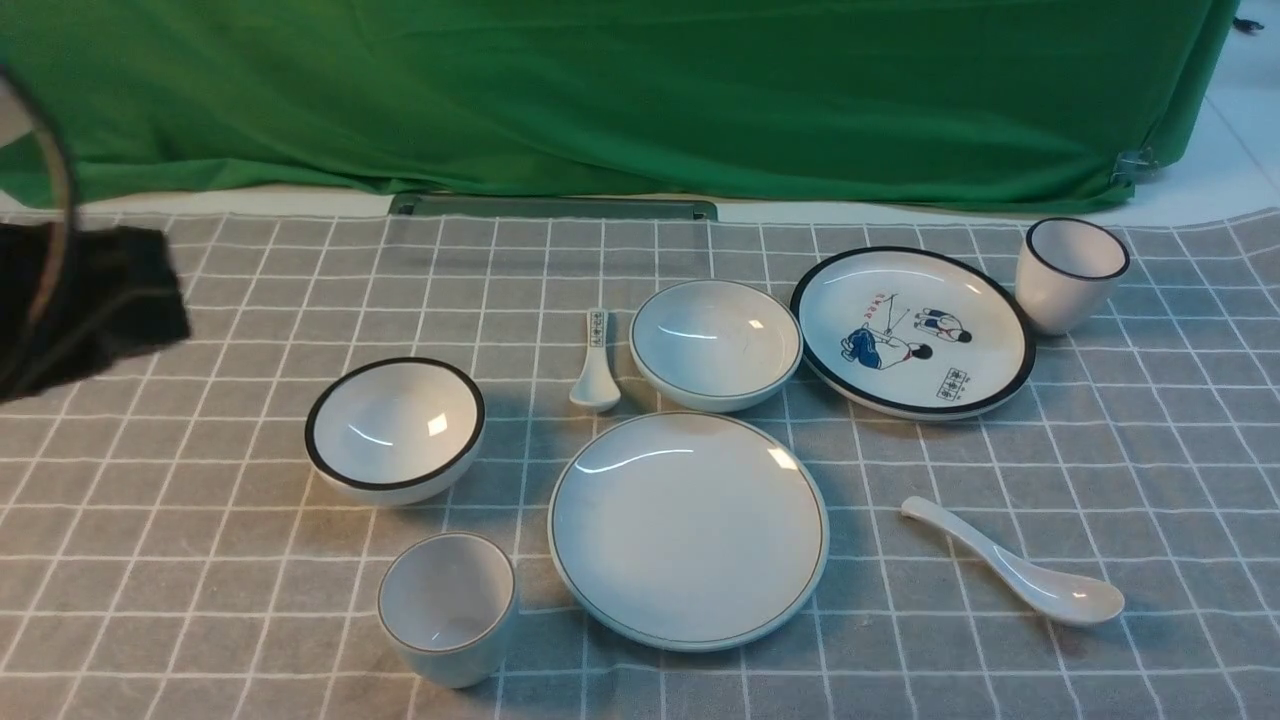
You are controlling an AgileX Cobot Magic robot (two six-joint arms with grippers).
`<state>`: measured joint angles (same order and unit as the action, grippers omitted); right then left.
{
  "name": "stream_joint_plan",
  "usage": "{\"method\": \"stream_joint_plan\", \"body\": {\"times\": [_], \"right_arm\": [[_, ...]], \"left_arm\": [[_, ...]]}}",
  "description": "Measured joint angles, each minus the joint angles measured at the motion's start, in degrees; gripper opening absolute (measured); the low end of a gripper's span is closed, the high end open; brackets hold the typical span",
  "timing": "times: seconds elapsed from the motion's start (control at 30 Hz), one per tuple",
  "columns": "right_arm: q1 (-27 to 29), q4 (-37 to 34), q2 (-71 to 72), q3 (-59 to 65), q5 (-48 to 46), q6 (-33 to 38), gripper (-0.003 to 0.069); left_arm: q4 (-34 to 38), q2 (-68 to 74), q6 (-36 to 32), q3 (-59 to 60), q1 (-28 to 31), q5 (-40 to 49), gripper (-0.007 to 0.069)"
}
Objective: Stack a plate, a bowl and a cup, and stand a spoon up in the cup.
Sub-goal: Use the left arm to grab a blue rice bowl
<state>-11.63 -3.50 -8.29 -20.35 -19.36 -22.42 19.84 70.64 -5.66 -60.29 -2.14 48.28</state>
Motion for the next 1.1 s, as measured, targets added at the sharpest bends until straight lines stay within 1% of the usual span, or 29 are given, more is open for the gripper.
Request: {"method": "stream_joint_plan", "body": {"times": [0.03,0.07,0.13,0.2,0.27,0.33,0.43,0.47,0.6,0.7,0.77,0.83,0.93,1.03,1.1], "right_arm": [[-1.82,0.00,-2.88,-4.03,-5.61,2.63,0.0027],[-3.56,0.00,-5.98,-7.12,-10.25,4.92,0.0022],[-7.59,0.19,-14.39,-13.05,-20.75,10.22,0.0019],[-10.29,0.40,-20.61,-16.14,-26.02,13.54,0.0019],[-11.98,0.57,-25.08,-17.24,-28.28,15.73,0.0019],[-12.92,0.75,-28.04,-17.43,-28.91,16.70,0.0019],[-13.31,1.04,-30.53,-17.56,-28.95,17.46,0.0019],[-13.36,1.17,-31.07,-17.60,-28.56,17.60,0.0019],[-13.47,2.10,-31.54,-17.60,-26.87,17.60,0.0020],[-13.58,2.29,-31.54,-17.60,-25.90,17.62,0.0020],[-13.58,2.41,-31.54,-17.60,-25.51,17.67,0.0020],[-13.58,2.43,-31.54,-17.60,-24.95,17.73,0.0020],[-13.65,2.53,-31.54,-17.60,-24.40,17.79,0.0020],[-13.65,2.53,-31.54,-17.60,-23.72,17.85,0.0020],[-13.65,2.59,-31.54,-17.60,-23.54,18.15,0.0020]], "left_arm": [[-0.40,3.98,-0.14,-2.37,-1.64,0.84,0.0003],[-1.69,8.11,0.34,-6.06,-4.58,1.73,0.0001],[-6.83,14.00,3.17,-12.47,-9.96,3.14,0.0000],[-11.30,19.83,5.66,-19.88,-15.35,5.51,0.0000],[-13.52,25.87,7.41,-26.95,-18.58,8.14,0.0000],[-14.06,29.82,7.81,-31.40,-20.36,9.87,0.0000],[-14.72,36.51,8.87,-38.10,-21.94,11.32,0.0000],[-15.36,39.67,9.27,-42.12,-22.53,11.47,0.0002],[-17.10,48.40,10.63,-51.21,-23.77,12.05,0.0034],[-19.37,52.99,13.03,-56.17,-24.19,12.85,0.0091],[-20.34,55.94,14.10,-59.05,-24.21,13.34,0.0142],[-21.27,59.20,14.88,-61.42,-24.21,13.59,0.0236],[-21.42,62.04,15.08,-62.57,-24.21,13.13,0.0338],[-21.42,63.67,16.45,-62.73,-24.21,11.91,0.0429],[-21.31,64.63,17.89,-62.73,-24.21,10.88,0.0470]]}}
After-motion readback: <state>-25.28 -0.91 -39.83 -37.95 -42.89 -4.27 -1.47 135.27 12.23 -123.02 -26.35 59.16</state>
